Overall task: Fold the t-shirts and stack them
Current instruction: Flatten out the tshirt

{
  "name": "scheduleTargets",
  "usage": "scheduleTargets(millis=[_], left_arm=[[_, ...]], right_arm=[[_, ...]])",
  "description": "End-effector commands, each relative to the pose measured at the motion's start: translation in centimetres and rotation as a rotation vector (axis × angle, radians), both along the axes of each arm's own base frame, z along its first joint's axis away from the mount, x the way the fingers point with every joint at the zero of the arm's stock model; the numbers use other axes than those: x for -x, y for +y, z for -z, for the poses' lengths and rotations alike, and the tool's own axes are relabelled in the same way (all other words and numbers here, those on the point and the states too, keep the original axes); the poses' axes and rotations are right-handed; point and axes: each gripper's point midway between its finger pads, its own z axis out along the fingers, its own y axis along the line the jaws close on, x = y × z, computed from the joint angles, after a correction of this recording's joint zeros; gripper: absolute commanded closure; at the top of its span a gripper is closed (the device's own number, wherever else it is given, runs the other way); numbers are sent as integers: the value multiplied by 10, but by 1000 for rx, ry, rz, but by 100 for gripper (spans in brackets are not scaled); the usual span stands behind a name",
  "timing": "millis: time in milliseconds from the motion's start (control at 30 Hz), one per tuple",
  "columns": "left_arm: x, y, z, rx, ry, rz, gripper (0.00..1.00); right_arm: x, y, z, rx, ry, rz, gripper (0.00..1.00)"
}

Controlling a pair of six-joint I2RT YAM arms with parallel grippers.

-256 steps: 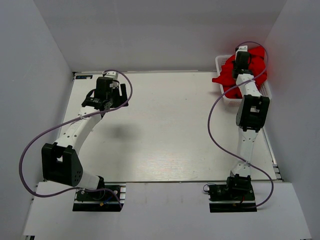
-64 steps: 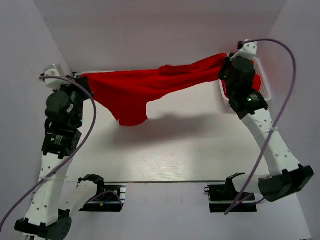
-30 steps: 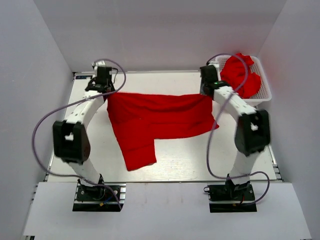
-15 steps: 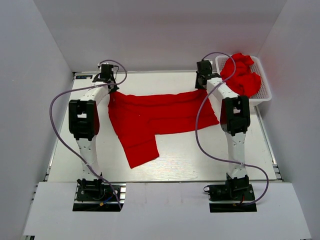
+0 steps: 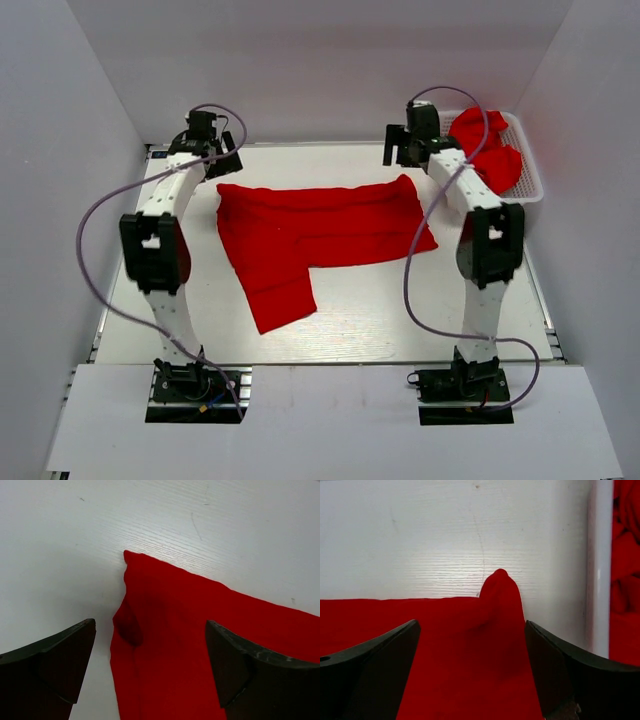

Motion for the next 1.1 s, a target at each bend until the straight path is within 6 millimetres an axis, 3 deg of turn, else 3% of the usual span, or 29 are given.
scheduleTargets(millis=[0, 33, 67, 100, 133, 200, 233, 300, 333, 367, 400, 433, 467, 533, 567, 700, 800, 933, 1067], left_arm=[[52, -9, -74, 51, -105, 20, 0], [62, -11, -75, 76, -110, 13, 0], [88, -15, -70, 113, -77, 8, 0], [99, -21, -66, 158, -65, 1, 0], [109, -25, -64, 185, -64, 12, 0], [142, -45, -57, 277, -47, 75, 0], [166, -60, -37, 335, 11, 115, 0], [194, -75, -32, 379, 21, 165, 0], [221, -78, -27, 404, 24, 164, 0], [234, -82, -25, 405, 18, 184, 0], [253, -80, -19, 417, 56, 159, 0], [272, -76, -18, 400, 47, 157, 0], [283, -74, -16, 399, 57, 155, 0], [310, -75, -3, 413, 120, 152, 0], [318, -78, -3, 425, 107, 173, 0], [351, -89, 41, 471, 251, 200, 0], [365, -95, 54, 483, 311, 226, 0], [365, -110, 64, 491, 335, 292, 0], [374, -117, 86, 422, 439, 325, 0]], right_arm=[[42, -5, -45, -67, -18, 14, 10], [53, -7, -55, -77, -31, 17, 10], [59, -10, -53, -93, -28, 40, 10], [78, -14, -35, -92, 11, 50, 10], [88, -15, -43, -108, -2, 54, 10], [114, -22, -26, -122, 38, 99, 10], [121, -29, -36, -119, 11, 130, 10], [146, -36, -28, -179, 35, 222, 10], [176, -41, 2, -178, 99, 227, 10], [178, -38, -13, -247, 26, 251, 10], [185, -39, -8, -254, 20, 246, 10], [203, -42, 9, -255, 35, 242, 10], [207, -46, 0, -263, 3, 252, 10], [218, -53, 2, -241, 6, 279, 10], [220, -57, 1, -235, -1, 296, 10], [227, -64, 10, -208, 20, 326, 10], [226, -67, 11, -166, 37, 306, 10], [227, -80, 15, -101, 46, 345, 10], [228, -84, 17, -85, 60, 367, 10]])
